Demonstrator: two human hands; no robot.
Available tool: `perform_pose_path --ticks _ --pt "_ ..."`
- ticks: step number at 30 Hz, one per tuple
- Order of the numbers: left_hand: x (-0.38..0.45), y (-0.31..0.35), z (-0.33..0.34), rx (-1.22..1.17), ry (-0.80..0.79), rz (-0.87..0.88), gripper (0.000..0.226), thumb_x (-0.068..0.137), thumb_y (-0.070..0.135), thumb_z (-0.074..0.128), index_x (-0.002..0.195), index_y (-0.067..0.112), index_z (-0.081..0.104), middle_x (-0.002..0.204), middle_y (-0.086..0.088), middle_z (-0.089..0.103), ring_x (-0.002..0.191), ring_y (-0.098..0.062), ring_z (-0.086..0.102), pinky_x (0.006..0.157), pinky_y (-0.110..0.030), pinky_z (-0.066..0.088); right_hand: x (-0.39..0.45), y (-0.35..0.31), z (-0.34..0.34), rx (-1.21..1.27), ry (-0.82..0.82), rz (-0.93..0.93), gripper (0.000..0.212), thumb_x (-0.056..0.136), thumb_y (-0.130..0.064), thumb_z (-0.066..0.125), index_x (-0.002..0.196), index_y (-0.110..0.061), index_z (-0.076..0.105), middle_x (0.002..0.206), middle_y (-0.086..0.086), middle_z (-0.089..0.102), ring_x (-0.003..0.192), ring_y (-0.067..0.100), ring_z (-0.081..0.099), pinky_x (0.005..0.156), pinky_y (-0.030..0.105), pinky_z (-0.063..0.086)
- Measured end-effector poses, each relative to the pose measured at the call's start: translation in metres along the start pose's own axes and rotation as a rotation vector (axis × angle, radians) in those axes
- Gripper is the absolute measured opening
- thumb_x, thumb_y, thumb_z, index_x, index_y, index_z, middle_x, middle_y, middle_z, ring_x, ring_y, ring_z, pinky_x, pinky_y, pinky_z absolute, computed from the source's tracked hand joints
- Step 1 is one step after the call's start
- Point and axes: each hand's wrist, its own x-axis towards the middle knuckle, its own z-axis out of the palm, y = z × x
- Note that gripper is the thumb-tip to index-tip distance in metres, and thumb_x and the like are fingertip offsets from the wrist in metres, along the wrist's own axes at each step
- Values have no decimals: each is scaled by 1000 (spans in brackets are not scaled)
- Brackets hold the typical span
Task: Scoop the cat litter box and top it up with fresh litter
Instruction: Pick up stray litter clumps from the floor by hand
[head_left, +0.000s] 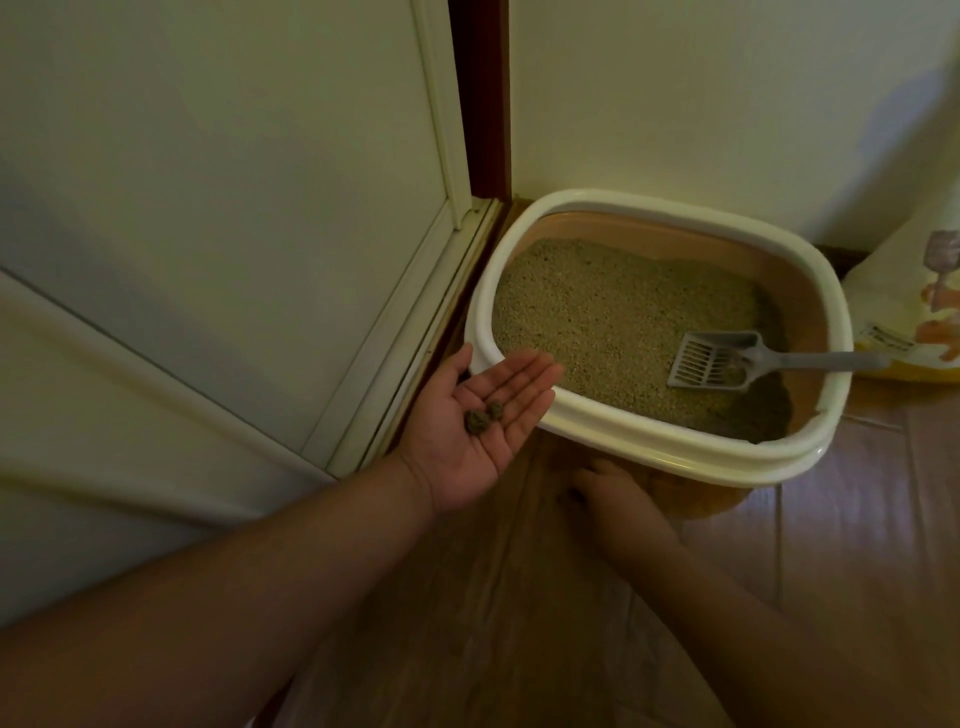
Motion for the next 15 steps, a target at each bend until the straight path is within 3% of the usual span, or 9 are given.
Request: perform_pose_path --ticks 5,9,15 --pt "3 2 -3 -8 41 37 60 102 44 44 129 -7 59 134 -25 62 126 -33 61 109 -42 45 -4 -36 -48 307 350 -136 32 92 -23 68 123 -27 64 110 -14 60 96 0 57 83 17 48" --pt "2 0 -4 7 94 63 58 103 43 44 132 -6 58 132 -24 64 122 -32 64 110 -41 47 -6 -67 -99 497 577 -150 34 91 -24 70 123 -27 60 108 -14 62 96 1 61 81 18 52" --pt "-3 -7 -1 86 70 -36 53 103 44 44 115 1 72 116 -18 72 101 -25 74 82 -31 61 -1 -101 -123 389 300 -302 28 89 -24 74 113 -30 63 104 -13 66 93 -3 62 79 14 52"
